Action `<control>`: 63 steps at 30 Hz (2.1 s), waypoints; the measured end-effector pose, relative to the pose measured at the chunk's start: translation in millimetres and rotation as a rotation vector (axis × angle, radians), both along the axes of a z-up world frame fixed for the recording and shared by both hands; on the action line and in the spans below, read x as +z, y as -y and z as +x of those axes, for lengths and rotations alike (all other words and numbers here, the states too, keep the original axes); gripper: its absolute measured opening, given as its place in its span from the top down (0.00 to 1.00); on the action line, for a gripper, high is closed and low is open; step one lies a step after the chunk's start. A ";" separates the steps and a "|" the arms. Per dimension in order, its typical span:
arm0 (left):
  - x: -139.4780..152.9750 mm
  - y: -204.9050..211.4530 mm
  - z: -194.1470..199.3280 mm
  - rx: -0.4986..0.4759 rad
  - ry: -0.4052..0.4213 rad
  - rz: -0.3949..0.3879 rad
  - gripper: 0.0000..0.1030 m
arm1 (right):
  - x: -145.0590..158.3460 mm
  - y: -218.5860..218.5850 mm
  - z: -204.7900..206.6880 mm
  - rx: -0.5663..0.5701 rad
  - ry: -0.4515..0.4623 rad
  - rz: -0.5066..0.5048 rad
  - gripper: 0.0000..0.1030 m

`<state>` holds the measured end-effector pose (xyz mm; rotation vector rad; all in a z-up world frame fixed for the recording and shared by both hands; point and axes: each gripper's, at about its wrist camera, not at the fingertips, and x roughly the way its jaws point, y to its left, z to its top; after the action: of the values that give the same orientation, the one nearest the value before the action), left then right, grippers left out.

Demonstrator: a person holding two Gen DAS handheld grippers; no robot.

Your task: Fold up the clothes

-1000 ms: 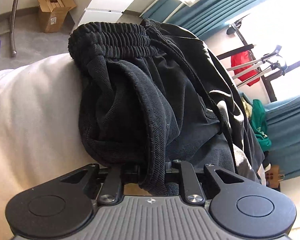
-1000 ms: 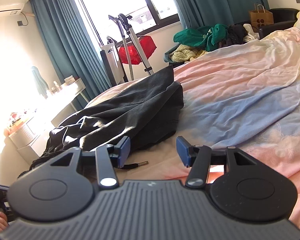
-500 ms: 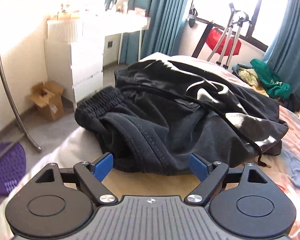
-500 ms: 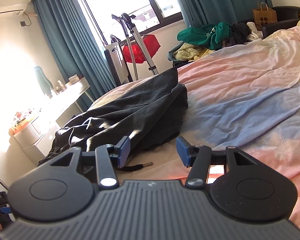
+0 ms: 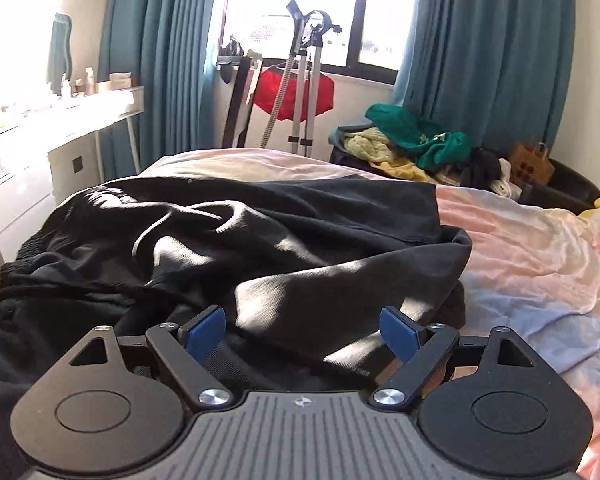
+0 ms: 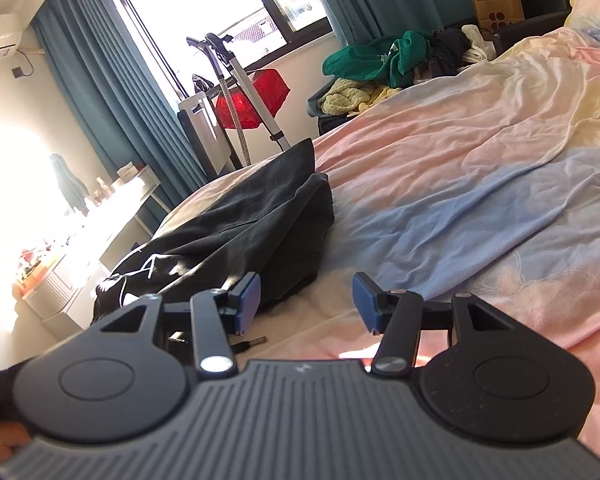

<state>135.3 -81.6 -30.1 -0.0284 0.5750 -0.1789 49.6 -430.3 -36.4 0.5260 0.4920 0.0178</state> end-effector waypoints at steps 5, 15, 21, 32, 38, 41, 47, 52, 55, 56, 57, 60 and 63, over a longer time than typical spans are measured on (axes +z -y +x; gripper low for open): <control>-24.9 74.7 74.2 -0.168 0.031 0.076 0.16 | -9.0 18.4 9.2 -0.030 -0.003 0.039 0.47; -79.5 215.4 150.4 -0.393 0.061 0.249 0.43 | -46.4 37.5 41.5 -0.080 -0.076 0.061 0.47; -74.3 223.8 145.2 -0.375 0.063 0.227 0.95 | -55.0 46.9 44.5 -0.136 -0.080 0.044 0.47; 19.7 146.1 16.6 -0.470 0.157 0.159 0.97 | -38.6 57.2 25.7 -0.175 -0.004 0.082 0.47; 5.6 73.6 -69.2 -0.443 0.091 0.163 0.96 | -26.9 54.7 13.2 -0.139 0.024 0.141 0.47; -15.3 42.0 -93.2 -0.394 0.048 0.140 0.96 | -28.7 47.6 12.4 -0.092 0.001 0.186 0.47; -42.0 11.0 -108.8 -0.297 0.049 0.029 0.96 | -41.2 31.0 17.1 -0.017 -0.058 0.290 0.47; -47.6 4.4 -113.8 -0.273 0.082 -0.021 0.95 | -53.6 24.1 25.3 -0.010 -0.105 0.336 0.48; -48.0 -1.2 -113.3 -0.262 0.077 -0.059 0.94 | -57.5 21.1 30.7 -0.002 -0.110 0.344 0.51; -47.7 -3.4 -112.7 -0.259 0.074 -0.074 0.94 | -59.0 20.2 32.5 0.000 -0.110 0.349 0.51; -48.0 -3.8 -111.9 -0.256 0.070 -0.084 0.94 | -61.1 19.8 34.3 0.003 -0.110 0.359 0.52; -49.0 -3.6 -111.1 -0.253 0.065 -0.100 0.94 | -70.5 18.6 40.5 0.002 -0.110 0.414 0.64; -50.7 -3.5 -112.1 -0.252 0.066 -0.100 0.93 | -76.3 16.5 45.3 0.003 -0.088 0.463 0.80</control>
<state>23.2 -78.0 -80.8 -0.0468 0.5024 -0.4518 94.9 -446.8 -112.6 0.9823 0.5773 0.1136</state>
